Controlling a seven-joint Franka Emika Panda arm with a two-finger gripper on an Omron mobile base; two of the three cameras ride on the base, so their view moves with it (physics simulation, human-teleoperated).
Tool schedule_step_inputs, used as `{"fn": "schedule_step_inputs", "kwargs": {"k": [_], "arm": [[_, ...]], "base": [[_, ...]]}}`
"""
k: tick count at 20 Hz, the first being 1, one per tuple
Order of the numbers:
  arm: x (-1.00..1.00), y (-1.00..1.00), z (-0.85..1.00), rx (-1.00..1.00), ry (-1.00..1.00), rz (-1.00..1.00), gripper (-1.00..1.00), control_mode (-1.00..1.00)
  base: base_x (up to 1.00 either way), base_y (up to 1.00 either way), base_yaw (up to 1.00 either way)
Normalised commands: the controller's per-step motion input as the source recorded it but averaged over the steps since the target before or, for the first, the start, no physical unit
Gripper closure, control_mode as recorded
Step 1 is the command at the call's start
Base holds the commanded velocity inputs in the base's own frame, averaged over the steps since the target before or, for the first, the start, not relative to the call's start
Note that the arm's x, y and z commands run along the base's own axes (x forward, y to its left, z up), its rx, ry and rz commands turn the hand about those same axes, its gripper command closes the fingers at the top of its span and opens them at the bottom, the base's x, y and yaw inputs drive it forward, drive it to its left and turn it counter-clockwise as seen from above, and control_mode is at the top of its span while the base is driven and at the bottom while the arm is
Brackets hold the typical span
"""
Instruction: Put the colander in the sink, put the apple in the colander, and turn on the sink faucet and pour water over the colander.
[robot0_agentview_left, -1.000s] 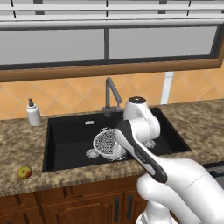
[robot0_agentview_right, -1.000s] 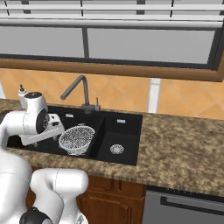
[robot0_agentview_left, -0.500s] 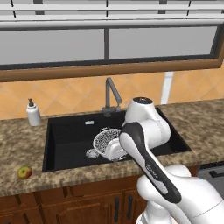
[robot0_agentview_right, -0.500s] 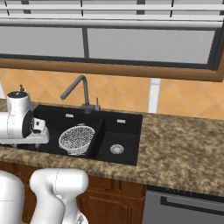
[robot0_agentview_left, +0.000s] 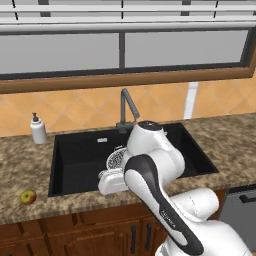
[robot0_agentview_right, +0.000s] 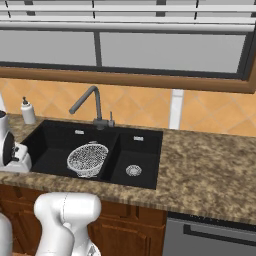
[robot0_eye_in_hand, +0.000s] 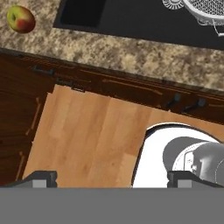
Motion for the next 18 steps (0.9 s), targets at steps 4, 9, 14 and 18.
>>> {"fn": "schedule_step_inputs", "kwargs": {"k": [4,9,14,18], "arm": [[0.01,0.91,0.06,-0.03,-0.08,-0.02,-1.0,-1.0],[0.08,0.96,0.12,-0.02,-0.01,-0.02,-1.0,-1.0],[0.12,0.89,0.02,-0.04,0.0,-0.03,-1.0,-1.0],[0.18,0.85,0.0,-0.07,-0.01,-0.02,-1.0,-1.0]], "base": [[0.0,0.0,0.0],[0.0,0.0,0.0],[0.0,0.0,0.0],[0.0,0.0,0.0]]}}
